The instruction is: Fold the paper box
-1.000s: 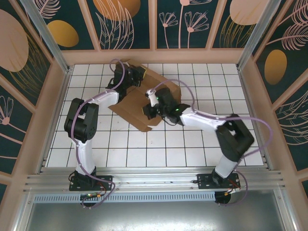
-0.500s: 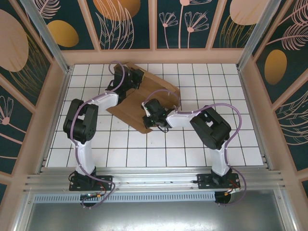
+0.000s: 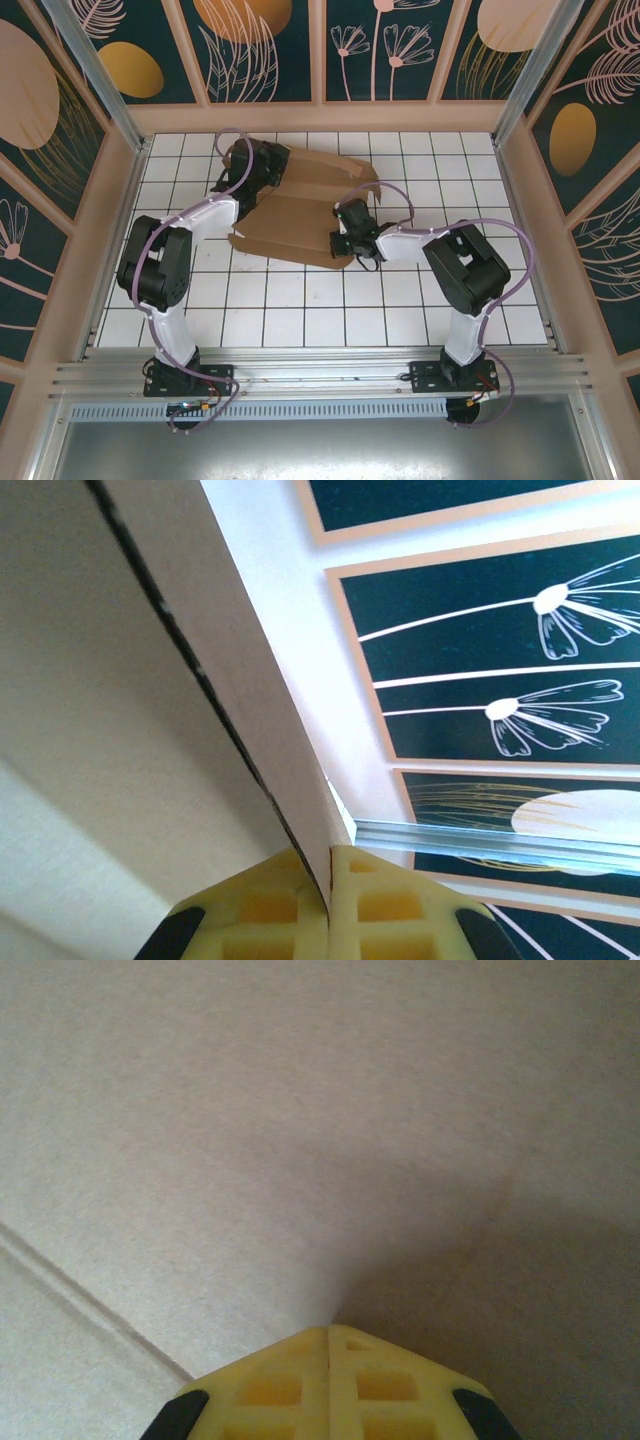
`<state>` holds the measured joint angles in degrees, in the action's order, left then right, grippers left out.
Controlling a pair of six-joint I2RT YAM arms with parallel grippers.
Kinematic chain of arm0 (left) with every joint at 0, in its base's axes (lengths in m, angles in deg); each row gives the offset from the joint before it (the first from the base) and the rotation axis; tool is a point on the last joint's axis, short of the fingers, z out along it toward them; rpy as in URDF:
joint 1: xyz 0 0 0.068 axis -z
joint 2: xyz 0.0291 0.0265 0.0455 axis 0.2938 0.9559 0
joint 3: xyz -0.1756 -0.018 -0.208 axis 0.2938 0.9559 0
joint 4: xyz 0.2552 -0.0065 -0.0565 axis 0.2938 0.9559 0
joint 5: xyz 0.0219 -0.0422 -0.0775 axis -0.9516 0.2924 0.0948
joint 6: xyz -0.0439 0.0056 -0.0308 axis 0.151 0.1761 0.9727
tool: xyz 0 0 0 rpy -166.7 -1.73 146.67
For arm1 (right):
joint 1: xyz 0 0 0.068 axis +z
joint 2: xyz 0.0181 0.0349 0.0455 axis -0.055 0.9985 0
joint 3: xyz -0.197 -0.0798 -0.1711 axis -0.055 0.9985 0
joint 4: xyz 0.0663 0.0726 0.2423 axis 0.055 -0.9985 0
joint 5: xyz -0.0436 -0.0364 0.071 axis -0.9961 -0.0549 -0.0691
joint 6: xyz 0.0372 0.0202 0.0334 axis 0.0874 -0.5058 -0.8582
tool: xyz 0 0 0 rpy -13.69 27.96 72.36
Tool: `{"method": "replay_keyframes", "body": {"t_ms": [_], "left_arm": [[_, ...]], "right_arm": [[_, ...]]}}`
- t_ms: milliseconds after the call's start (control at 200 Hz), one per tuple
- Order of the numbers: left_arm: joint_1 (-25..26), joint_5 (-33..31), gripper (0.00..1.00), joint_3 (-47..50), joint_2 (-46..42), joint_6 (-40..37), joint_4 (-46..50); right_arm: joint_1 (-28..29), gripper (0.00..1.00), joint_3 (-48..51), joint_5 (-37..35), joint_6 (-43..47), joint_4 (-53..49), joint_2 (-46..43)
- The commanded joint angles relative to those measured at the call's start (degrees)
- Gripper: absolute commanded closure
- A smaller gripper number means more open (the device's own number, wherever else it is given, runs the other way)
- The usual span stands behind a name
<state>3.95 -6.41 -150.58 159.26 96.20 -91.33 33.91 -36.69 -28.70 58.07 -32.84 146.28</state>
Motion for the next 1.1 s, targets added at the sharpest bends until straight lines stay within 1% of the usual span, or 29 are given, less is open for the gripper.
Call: {"method": "replay_keyframes", "body": {"t_ms": [0,105,195,270,340,440,445,505,626,676,741,816,916,1011,1096], "left_arm": [[-0.6,-3.0,1.00,2.3,-1.6,-1.9,-0.3],[-0.6,-4.6,1.00,1.6,-1.7,-3.5,2.7],[-0.1,-8.5,1.00,-1.1,-1.3,-6.6,6.5],[0.1,-11.1,1.00,-3.4,-0.4,-8.5,7.7],[0.1,-11.5,1.00,-4.3,1.0,-8.9,6.6],[0.1,-10.1,1.00,-4.3,2.8,-7.7,4.5],[0.2,-9.9,1.00,-4.3,2.8,-7.7,4.4],[0.3,-9.5,1.00,-3.2,3.0,-7.2,2.6],[0.7,-10.5,1.00,-0.2,1.9,-7.4,-0.3],[0.8,-10.6,1.00,0.4,1.6,-7.4,-0.9],[0.8,-10.6,1.00,0.6,1.5,-7.5,-1.0],[0.8,-10.7,1.00,0.9,1.4,-7.7,-1.3],[0.8,-10.0,1.00,2.0,0.9,-7.9,-3.0],[0.8,-8.5,1.00,4.4,0.1,-8.3,-7.2],[0.8,-6.9,1.00,6.9,-0.6,-8.5,-10.9]], "right_arm": [[-1.7,1.00,1.6,-3.2,-1.5,-9.0,-0.6],[-3.1,1.00,1.6,-3.1,-1.7,-9.7,-0.9],[-4.3,1.00,1.5,-1.2,-1.9,-10.4,-1.4],[-5.1,1.00,1.7,0.1,-1.7,-10.3,-2.0],[-5.4,1.00,1.6,2.7,-1.4,-9.2,-3.3],[-5.4,1.00,0.0,6.6,-1.0,-8.8,-6.6],[-6.3,1.00,-0.2,6.8,-1.0,-8.8,-6.8],[-8.2,0.97,-2.0,9.3,-0.8,-9.4,-9.1],[-11.6,0.90,-7.4,15.0,-1.7,-10.4,-13.0],[-12.7,0.85,-10.2,16.8,-2.8,-10.7,-13.6],[-13.8,0.78,-14.4,19.4,-5.4,-10.8,-13.2],[-14.6,0.69,-18.6,20.4,-9.6,-10.3,-12.0],[-15.3,0.60,-22.3,22.3,-18.2,-7.0,-10.1],[-15.3,0.57,-24.7,22.4,-25.8,-4.8,-7.9],[-15.0,0.55,-26.2,20.3,-31.0,-4.7,-6.2]]}}
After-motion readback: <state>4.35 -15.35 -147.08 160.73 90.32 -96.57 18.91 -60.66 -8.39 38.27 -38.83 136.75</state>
